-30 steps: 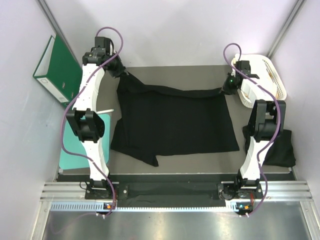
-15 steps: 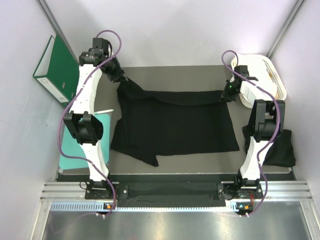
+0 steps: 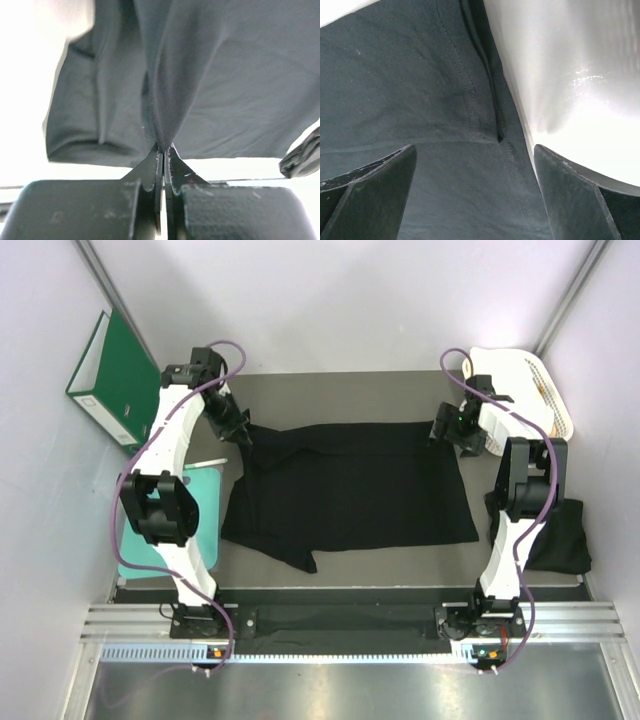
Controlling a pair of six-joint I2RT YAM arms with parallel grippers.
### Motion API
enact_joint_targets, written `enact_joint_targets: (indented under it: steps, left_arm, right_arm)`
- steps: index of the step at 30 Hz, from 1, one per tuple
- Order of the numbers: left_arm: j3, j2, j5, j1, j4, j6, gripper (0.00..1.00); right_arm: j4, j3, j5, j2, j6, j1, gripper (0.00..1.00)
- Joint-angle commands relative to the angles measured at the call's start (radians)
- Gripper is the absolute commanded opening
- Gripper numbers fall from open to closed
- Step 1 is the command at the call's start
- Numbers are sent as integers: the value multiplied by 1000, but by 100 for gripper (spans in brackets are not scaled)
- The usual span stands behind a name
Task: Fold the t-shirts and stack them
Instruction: Fold the flattened tshirt in 1/3 of the way
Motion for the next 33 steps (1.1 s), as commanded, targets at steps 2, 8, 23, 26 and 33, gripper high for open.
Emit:
enact_joint_targets:
  steps: [2,8,23,26,33]
  left_arm:
    - [-125,-75,-46,3,-61,-6,0]
    - [-294,-127,-78,3,-43,-12,0]
    - [-187,-110,-238,-3,69,13,98]
    - [-207,-74,-224,-3,184,16,98]
    - [-141,118,-215,0,339,5,94]
  right_arm:
    - [5,58,19,-28,1,14,100]
    - [4,69,21,-20,2,18,100]
    - [0,115,38,11,-7,18,100]
    - [22,116,39,24,-2,18,100]
    - [59,155,48,81,8,18,100]
